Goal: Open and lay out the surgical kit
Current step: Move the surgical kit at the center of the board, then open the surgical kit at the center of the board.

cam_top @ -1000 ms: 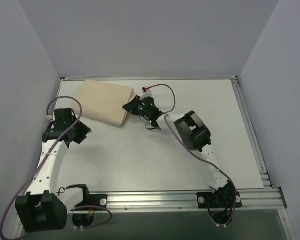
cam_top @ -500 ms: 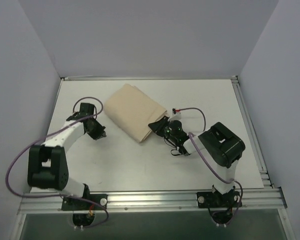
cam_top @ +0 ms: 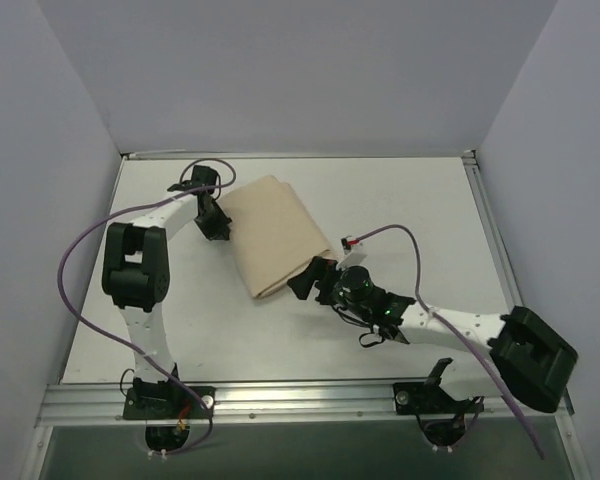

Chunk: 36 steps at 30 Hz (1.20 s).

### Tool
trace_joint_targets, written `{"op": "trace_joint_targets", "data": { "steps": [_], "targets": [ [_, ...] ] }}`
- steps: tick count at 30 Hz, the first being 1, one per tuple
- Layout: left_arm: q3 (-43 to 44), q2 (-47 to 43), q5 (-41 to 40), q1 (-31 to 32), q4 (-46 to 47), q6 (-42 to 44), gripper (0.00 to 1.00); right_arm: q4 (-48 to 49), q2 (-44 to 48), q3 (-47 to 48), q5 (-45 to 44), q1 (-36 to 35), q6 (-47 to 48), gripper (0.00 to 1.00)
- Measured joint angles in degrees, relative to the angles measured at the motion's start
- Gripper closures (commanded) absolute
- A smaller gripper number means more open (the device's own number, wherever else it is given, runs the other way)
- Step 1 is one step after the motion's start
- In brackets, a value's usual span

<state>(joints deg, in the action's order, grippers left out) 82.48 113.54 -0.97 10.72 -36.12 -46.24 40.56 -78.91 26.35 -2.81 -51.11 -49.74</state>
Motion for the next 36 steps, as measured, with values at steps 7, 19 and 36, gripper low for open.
{"op": "trace_joint_targets", "data": {
  "steps": [7,19,36],
  "targets": [
    [17.22,11.56,0.37,1.38,-3.74,6.12,0.98,-17.68,18.47,8.02,-9.99,7.17,8.61,0.17],
    [25.62,16.81,1.88,9.22,-4.61,7.91,0.84,-22.77,-7.43,20.96,7.06,30.51,15.8,0.32],
    [0.66,-15.72,-4.04,15.43,0.85,10.51,0.39,-17.09,-12.63,19.93,21.84,30.56,16.35,0.41]
  ]
}}
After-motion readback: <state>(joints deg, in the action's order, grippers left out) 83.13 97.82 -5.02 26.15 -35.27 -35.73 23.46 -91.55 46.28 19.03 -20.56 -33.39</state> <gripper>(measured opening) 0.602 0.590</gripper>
